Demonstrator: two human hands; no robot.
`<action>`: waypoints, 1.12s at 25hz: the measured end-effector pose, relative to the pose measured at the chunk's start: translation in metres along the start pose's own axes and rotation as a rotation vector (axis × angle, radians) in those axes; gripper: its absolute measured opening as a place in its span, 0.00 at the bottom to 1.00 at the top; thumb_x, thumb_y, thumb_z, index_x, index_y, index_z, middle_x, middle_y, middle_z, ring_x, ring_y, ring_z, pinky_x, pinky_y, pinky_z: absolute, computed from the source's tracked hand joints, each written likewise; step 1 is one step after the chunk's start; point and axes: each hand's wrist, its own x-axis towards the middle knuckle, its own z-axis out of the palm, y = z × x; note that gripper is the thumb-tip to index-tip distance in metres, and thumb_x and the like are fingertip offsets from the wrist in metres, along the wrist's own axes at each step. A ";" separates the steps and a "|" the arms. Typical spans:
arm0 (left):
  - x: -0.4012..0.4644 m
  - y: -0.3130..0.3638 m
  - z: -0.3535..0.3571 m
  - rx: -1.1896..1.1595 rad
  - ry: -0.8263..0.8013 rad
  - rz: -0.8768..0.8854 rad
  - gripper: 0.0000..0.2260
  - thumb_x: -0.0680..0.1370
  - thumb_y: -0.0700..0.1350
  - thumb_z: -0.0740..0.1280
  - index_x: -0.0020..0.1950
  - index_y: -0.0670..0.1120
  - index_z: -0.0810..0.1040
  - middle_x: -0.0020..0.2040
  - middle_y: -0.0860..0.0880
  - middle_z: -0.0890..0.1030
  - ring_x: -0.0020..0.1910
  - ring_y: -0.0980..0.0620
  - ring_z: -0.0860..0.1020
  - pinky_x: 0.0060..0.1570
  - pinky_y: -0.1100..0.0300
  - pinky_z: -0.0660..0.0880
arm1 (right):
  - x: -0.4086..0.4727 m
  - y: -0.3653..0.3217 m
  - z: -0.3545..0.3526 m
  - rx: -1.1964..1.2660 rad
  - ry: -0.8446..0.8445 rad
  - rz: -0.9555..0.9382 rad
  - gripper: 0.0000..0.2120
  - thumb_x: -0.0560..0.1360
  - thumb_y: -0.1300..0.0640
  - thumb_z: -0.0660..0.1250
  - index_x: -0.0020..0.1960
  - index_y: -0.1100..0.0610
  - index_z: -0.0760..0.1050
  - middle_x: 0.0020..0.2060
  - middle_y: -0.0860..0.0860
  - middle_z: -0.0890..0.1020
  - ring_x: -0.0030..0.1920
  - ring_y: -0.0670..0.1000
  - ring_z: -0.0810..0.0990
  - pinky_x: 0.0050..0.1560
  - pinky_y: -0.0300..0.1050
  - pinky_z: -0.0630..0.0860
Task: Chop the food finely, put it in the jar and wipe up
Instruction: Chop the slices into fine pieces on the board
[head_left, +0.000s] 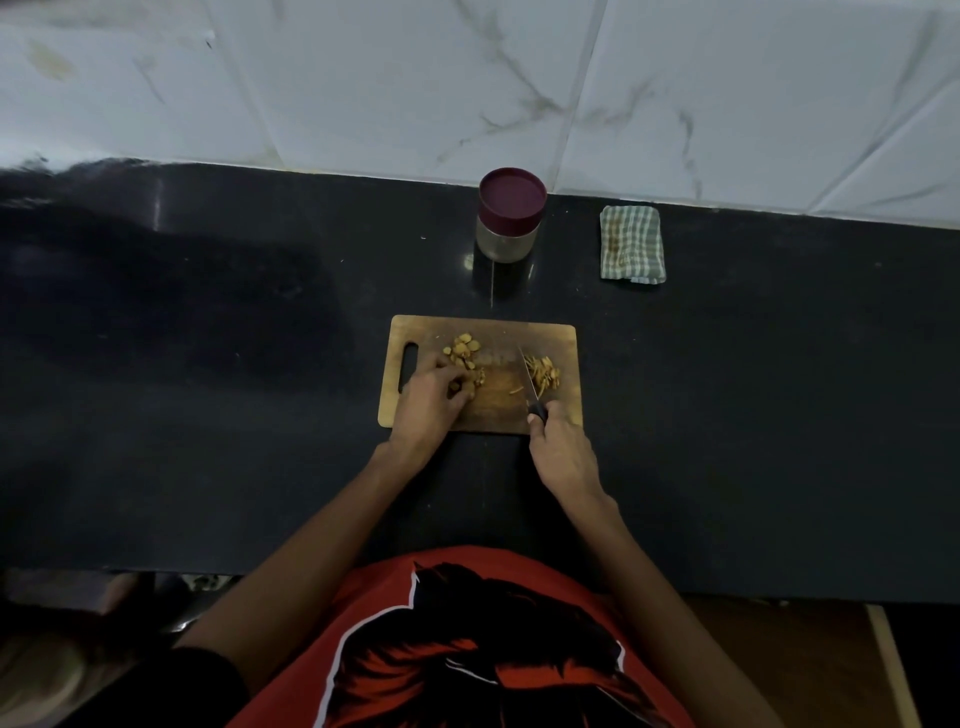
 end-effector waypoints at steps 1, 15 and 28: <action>0.001 0.000 0.000 -0.005 0.001 -0.001 0.08 0.75 0.42 0.70 0.54 0.44 0.80 0.55 0.50 0.72 0.49 0.54 0.75 0.54 0.59 0.74 | 0.001 0.000 0.001 0.006 0.002 0.001 0.13 0.84 0.50 0.55 0.65 0.55 0.67 0.50 0.50 0.76 0.49 0.52 0.79 0.49 0.52 0.76; 0.014 0.029 0.004 -0.064 0.006 0.017 0.08 0.77 0.41 0.67 0.55 0.45 0.81 0.50 0.50 0.82 0.46 0.60 0.77 0.44 0.73 0.71 | 0.002 0.004 0.002 0.001 0.016 -0.012 0.12 0.84 0.50 0.55 0.62 0.56 0.68 0.52 0.55 0.79 0.51 0.55 0.79 0.46 0.51 0.73; 0.019 0.017 -0.003 -0.153 0.180 -0.060 0.10 0.78 0.39 0.64 0.58 0.43 0.80 0.53 0.48 0.80 0.51 0.54 0.78 0.50 0.66 0.74 | 0.002 0.005 0.003 0.008 0.017 -0.027 0.14 0.84 0.50 0.54 0.65 0.56 0.67 0.54 0.55 0.79 0.54 0.56 0.79 0.47 0.50 0.71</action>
